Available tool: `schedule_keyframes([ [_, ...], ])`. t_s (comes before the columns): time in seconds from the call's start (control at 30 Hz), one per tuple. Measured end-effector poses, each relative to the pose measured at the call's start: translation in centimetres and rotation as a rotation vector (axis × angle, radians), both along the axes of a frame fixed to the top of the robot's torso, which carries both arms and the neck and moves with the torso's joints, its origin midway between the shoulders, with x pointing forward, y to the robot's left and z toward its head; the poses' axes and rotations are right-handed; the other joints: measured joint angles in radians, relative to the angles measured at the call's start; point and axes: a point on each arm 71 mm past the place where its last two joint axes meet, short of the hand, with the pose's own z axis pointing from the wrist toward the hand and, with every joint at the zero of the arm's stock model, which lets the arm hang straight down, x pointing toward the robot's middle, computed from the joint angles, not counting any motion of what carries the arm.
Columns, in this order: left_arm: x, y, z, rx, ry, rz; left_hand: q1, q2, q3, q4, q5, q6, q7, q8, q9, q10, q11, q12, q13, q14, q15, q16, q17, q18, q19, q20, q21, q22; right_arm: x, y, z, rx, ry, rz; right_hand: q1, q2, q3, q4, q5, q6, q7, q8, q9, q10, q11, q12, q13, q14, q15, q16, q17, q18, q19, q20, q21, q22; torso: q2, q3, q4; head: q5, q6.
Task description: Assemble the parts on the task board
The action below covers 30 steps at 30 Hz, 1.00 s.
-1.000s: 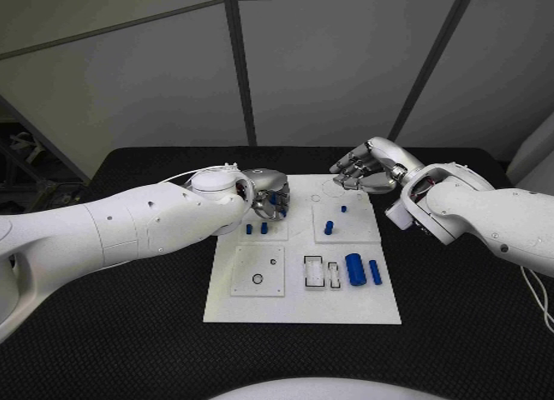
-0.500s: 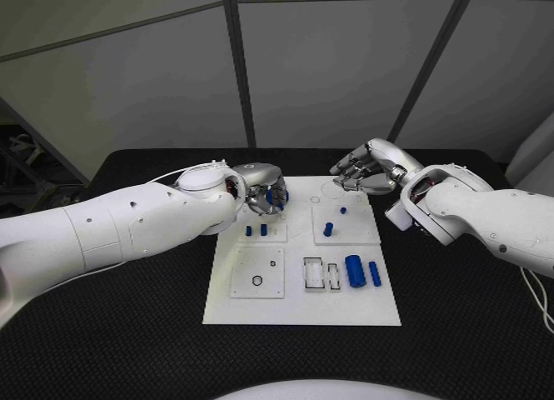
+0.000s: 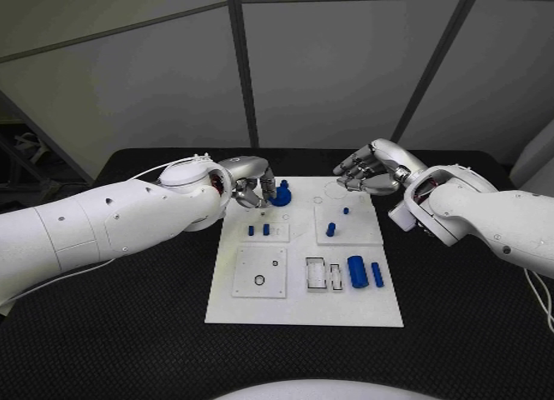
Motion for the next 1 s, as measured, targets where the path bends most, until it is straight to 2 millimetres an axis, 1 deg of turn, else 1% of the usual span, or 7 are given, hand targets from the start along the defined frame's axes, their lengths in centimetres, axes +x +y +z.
schedule_keyframes([
  [0.1, 0.0, 0.6, -0.1, 0.003, 0.008, 0.011, 0.0, 0.0, 0.003, 0.003, 0.0, 0.0, 0.0, -0.001, 0.0, 0.0, 0.0, 0.0, 0.0, 0.0, 0.0, 0.0, 0.0, 0.0, 0.0, 0.0, 0.0, 0.0, 0.0, 0.0, 0.0, 0.0, 0.0, 0.0, 0.0, 0.0, 0.0, 0.0, 0.0, 0.0, 0.0, 0.0, 0.0, 0.0, 0.0, 0.0, 0.0, 0.0, 0.0, 0.0, 0.0, 0.0, 0.0, 0.0, 0.0, 0.001, 0.001, 0.0, -0.0007, 0.001, -0.001],
  [0.13, -0.1, 0.8, -0.2, 0.004, 0.012, 0.014, -0.005, -0.005, 0.003, 0.003, 0.0, 0.0, 0.0, -0.001, 0.0, 0.0, 0.0, -0.005, 0.0, 0.0, 0.0, 0.0, -0.001, 0.0, 0.0, 0.0, 0.0, 0.0, 0.0, 0.0, 0.0, 0.0, 0.0, 0.0, 0.0, 0.0, 0.0, 0.0, 0.0, 0.0, 0.0, 0.0, 0.0, 0.0, 0.0, 0.0, 0.0, 0.0, 0.0, 0.0, 0.0, 0.0, 0.0, 0.0, 0.0, 0.001, 0.001, 0.0, -0.0009, 0.001, -0.001],
  [0.37, -0.3, 1.7, -0.8, 0.009, 0.04, 0.029, -0.005, -0.005, 0.003, 0.003, 0.0, 0.004, 0.004, -0.002, 0.0, 0.007, 0.0, -0.005, 0.0, 0.0, 0.0, 0.0, -0.001, 0.0, 0.0, 0.0, 0.0, 0.0, 0.0, -0.1, 0.0, -0.001, 0.0, -0.001, 0.0, 0.0, 0.0, 0.0, 0.0, 0.0, 0.0, 0.0, 0.0, 0.0, 0.0, 0.0, 0.0, 0.0, 0.0, -0.004, 0.0, 0.0, 0.0, 0.0, 0.0, 0.001, 0.001, 0.0, -0.0015, 0.001, -0.003],
  [0.63, -0.4, 1.8, -1.3, 0.015, 0.064, 0.032, -0.005, -0.005, 0.003, 0.003, 0.0, 0.004, 0.004, -0.005, -0.001, 0.007, 0.0, -0.009, 0.0, 0.0, 0.0, 0.0, -0.001, 0.0, 0.0, 0.0, 0.0, 0.0, 0.0, -0.1, 0.0, -0.001, 0.001, 0.0, 0.0, 0.0, 0.0, 0.0, 0.0, 0.0, 0.0, 0.0, 0.0, 0.0, 0.0, 0.0, 0.0, 0.0, 0.0, -0.004, 0.0, 0.0, 0.0, 0.0, 0.0, 0.001, 0.001, 0.0001, -0.0029, 0.005, -0.004],
  [1.0, -0.4, 1.9, -1.8, 0.023, 0.084, 0.035, -0.005, -0.006, 0.006, 0.0, 0.0, 0.003, 0.004, -0.005, 0.0, 0.007, 0.0, -0.013, 0.0, 0.0, 0.0, 0.0, -0.003, 0.0, 0.0, 0.0, 0.0, 0.0, 0.0, 0.0, 0.0, -0.001, 0.001, 0.0, 0.0, 0.0, 0.0, 0.0, 0.0, 0.0, 0.0, 0.0, 0.0, 0.0, 0.0, 0.0, 0.0, 0.0, 0.0, -0.004, 0.0, 0.0, 0.0, 0.0, 0.0, 0.001, 0.001, 0.0003, -0.0032, 0.005, -0.006],
])
